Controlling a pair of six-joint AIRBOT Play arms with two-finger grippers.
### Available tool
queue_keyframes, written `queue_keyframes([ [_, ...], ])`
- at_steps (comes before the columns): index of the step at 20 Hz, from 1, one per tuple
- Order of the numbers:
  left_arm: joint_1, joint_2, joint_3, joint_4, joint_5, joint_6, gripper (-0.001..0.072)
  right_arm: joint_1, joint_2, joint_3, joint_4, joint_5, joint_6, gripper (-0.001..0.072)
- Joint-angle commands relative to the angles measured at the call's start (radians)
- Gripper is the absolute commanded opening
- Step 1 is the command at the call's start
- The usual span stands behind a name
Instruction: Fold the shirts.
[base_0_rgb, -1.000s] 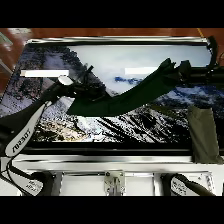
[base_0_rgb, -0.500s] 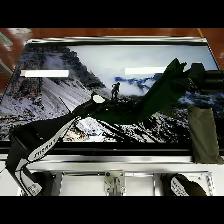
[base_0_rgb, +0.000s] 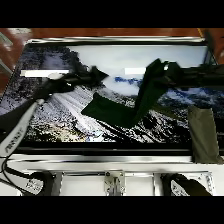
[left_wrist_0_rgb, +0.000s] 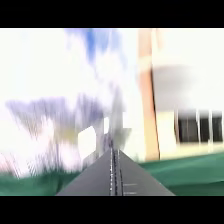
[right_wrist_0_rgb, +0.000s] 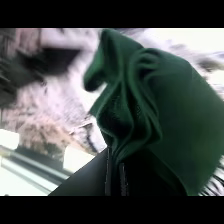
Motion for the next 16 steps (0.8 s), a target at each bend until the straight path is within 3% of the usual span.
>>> queue_keyframes([
  [1,0.263,0.192,0.0,0.0,-0.077,0.021,0.004,0.249,-0.153,0.0,-0.014,-0.212,0.016,0.0064],
  [5,0.511,0.383,0.0,0.027,-0.285,0.021,0.004,0.474,-0.422,0.0,0.119,-0.496,0.016,0.0064],
  [9,0.606,0.531,-0.002,0.254,-0.48,-0.003,0.004,0.585,-0.647,0.0,0.414,-0.705,-0.008,0.0077],
  [10,0.605,0.561,-0.006,0.323,-0.491,-0.018,0.0041,0.599,-0.678,0.0,0.478,-0.717,-0.023,0.017],
  [11,0.605,0.592,-0.018,0.378,-0.492,-0.024,0.004,0.607,-0.696,0.0,0.516,-0.716,-0.027,0.0393],
  [12,0.606,0.614,-0.033,0.406,-0.49,-0.024,0.0041,0.607,-0.702,0.0,0.52,-0.713,-0.03,0.0573],
  [16,0.605,0.642,-0.098,0.418,-0.489,-0.024,0.0041,0.521,-0.652,0.0,0.452,-0.583,-0.056,0.0589],
])
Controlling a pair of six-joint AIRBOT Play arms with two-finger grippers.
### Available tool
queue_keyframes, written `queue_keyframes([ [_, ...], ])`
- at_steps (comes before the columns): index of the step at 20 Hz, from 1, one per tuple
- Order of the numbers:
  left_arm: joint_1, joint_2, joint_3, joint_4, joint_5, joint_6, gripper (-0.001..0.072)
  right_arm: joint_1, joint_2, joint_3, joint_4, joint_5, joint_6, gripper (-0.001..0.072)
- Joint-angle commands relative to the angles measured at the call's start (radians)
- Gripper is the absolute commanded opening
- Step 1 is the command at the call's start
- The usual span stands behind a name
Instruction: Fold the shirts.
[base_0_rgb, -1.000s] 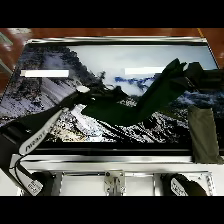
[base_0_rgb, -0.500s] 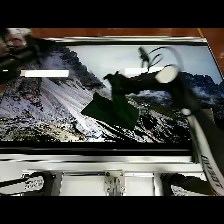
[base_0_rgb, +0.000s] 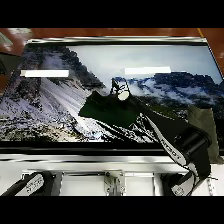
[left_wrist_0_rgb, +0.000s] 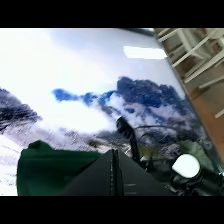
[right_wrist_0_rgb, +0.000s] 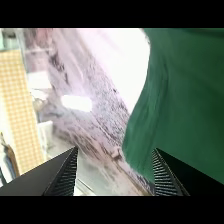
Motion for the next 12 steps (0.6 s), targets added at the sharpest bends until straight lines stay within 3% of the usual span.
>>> queue_keyframes([
  [1,0.009,0.032,-0.048,0.055,-0.018,-0.007,0.0041,-0.077,0.034,0.0,-0.049,0.157,-0.02,0.0588],
  [4,0.009,0.032,-0.08,0.055,-0.018,-0.006,0.0041,-0.232,0.139,0.0,-0.411,0.551,-0.008,0.0587],
  [7,0.009,0.032,-0.095,0.055,-0.018,-0.006,0.0041,-0.376,0.22,0.0,-0.948,0.929,0.111,0.0588],
  [8,0.009,0.032,-0.095,0.055,-0.019,-0.006,0.0041,-0.413,0.228,-0.009,-1.012,0.967,0.121,0.0591],
  [9,0.009,0.032,-0.095,0.055,-0.018,-0.007,0.0041,-0.451,0.227,-0.028,-0.981,0.959,0.122,0.0627],
  [12,0.009,0.032,-0.095,0.055,-0.017,-0.007,0.0041,-0.49,0.226,-0.143,-0.798,0.747,0.132,0.064],
])
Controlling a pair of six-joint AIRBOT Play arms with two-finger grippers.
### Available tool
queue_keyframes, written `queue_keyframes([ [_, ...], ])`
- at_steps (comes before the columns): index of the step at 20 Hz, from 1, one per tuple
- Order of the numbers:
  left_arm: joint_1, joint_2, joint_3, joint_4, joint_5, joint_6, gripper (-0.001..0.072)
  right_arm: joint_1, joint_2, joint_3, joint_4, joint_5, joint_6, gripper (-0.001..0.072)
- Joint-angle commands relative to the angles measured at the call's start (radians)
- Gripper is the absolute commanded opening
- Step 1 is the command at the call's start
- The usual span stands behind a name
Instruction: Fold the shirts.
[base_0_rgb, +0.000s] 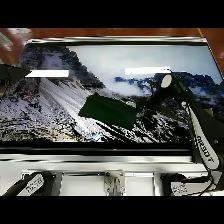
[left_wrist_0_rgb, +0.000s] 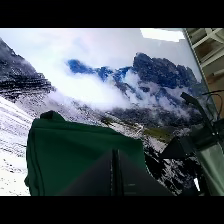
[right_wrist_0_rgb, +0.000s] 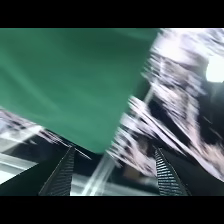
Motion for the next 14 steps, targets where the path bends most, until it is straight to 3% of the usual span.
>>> queue_keyframes([
  [1,0.0,0.0,-0.003,0.0,0.0,0.0,0.0041,-0.059,0.013,-0.117,0.055,-0.127,0.027,0.064],
  [4,0.0,-0.003,-0.003,0.0,0.001,0.0,0.0041,-0.048,-0.031,-0.188,0.216,-0.247,-0.012,0.064],
  [7,0.0,-0.003,-0.003,0.0,0.016,-0.001,0.0041,-0.025,-0.099,-0.187,0.364,-0.273,-0.107,0.064],
  [10,0.0,-0.003,-0.003,-0.001,0.037,-0.002,0.0041,0.017,-0.14,-0.187,0.418,-0.291,-0.14,0.0639],
  [11,0.0,-0.003,-0.003,-0.001,0.039,-0.011,0.0041,0.029,-0.148,-0.187,0.418,-0.302,-0.145,0.0589],
  [13,0.0,-0.003,-0.003,-0.001,0.036,-0.024,0.0041,0.03,-0.143,-0.183,0.419,-0.32,-0.162,0.0072],
  [14,0.0,-0.003,-0.003,-0.001,0.034,-0.031,0.0041,0.021,-0.133,-0.168,0.421,-0.312,-0.212,0.0064],
])
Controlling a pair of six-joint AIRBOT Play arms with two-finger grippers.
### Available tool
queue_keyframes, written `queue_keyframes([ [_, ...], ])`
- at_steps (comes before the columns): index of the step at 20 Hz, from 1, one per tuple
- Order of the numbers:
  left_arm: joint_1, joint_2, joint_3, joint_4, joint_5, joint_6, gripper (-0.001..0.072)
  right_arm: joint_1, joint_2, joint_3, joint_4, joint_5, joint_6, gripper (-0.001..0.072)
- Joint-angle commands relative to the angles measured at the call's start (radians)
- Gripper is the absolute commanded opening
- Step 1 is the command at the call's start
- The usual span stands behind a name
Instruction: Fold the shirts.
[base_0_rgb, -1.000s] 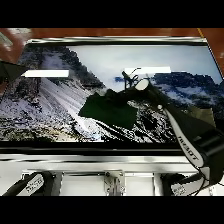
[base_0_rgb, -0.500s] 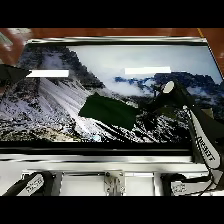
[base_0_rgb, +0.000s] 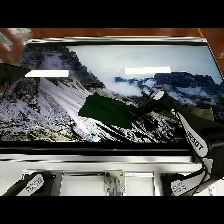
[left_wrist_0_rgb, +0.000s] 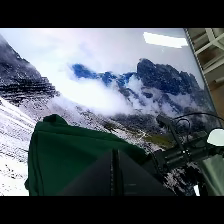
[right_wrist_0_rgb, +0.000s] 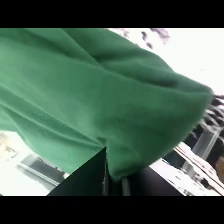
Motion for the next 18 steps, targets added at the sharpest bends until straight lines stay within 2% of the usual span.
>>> queue_keyframes([
  [1,0.0,0.0,0.0,0.0,0.005,-0.021,0.0041,-0.008,0.014,0.032,0.033,-0.014,-0.131,0.0064],
  [3,0.0,0.0,0.0,0.0,0.005,-0.021,0.0041,-0.064,0.064,0.092,0.024,0.015,-0.178,0.0064],
  [6,-0.008,0.0,0.0,0.0,0.003,-0.021,0.0041,-0.211,0.153,0.178,-0.008,0.049,-0.171,0.0064],
  [11,-0.031,0.0,0.0,0.001,-0.006,-0.021,0.0041,-0.554,0.29,0.243,-0.013,0.206,-0.168,0.0064],
  [18,-0.08,0.0,0.0,0.003,-0.008,-0.021,0.0041,-1.008,0.449,0.247,-0.032,0.229,-0.112,0.0064],
])
